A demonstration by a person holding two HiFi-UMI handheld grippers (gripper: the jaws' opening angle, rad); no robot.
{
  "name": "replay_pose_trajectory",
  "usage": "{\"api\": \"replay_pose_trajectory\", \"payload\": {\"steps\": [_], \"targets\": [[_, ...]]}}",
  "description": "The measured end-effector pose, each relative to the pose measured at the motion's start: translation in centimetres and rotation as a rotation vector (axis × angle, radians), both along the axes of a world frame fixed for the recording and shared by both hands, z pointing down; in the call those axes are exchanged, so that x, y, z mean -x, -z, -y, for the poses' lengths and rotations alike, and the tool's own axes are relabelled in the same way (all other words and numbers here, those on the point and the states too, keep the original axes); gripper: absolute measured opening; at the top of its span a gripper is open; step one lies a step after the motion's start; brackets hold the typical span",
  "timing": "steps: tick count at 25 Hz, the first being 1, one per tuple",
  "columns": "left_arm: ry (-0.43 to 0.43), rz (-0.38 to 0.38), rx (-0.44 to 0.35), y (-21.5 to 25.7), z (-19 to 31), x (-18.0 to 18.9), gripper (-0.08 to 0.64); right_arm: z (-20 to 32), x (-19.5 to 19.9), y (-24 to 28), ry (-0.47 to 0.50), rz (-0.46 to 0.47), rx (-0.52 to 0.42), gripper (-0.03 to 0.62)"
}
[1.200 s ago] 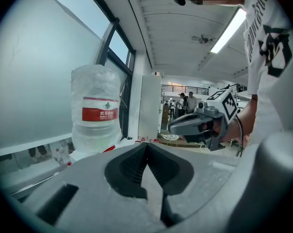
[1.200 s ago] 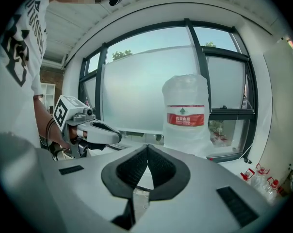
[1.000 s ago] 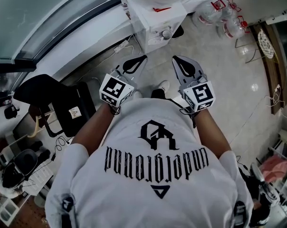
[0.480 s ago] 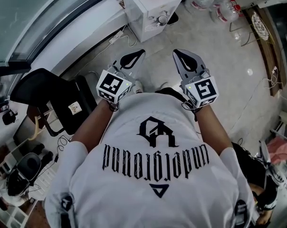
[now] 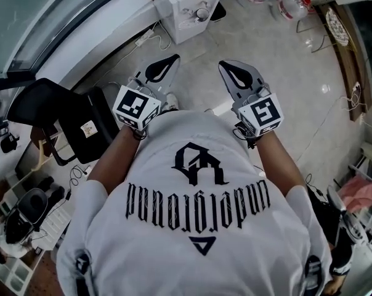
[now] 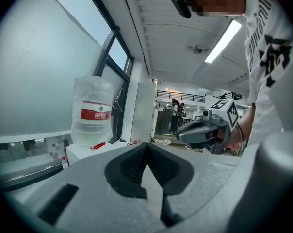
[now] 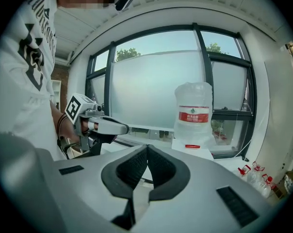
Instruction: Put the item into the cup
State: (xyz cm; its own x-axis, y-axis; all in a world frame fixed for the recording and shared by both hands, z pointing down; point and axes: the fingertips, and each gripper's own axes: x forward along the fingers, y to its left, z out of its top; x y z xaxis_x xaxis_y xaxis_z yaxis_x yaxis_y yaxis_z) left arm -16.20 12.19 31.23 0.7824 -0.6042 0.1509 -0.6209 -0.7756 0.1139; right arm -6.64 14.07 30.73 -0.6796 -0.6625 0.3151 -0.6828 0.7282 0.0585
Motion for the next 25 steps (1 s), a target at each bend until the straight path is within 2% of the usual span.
{"api": "replay_pose_trajectory", "payload": {"steps": [13, 25], "targets": [[0.026, 0.015, 0.012, -0.4, -8.2, -10.0, 0.012, -7.9, -9.5, -0.3, 0.070, 0.035, -0.007, 0.015], [0.078, 0.017, 0.010, -0.5, -13.2, -13.8, 0.012, -13.2, -13.9, -0.8, 0.078, 0.073, -0.002, 0.015]]}}
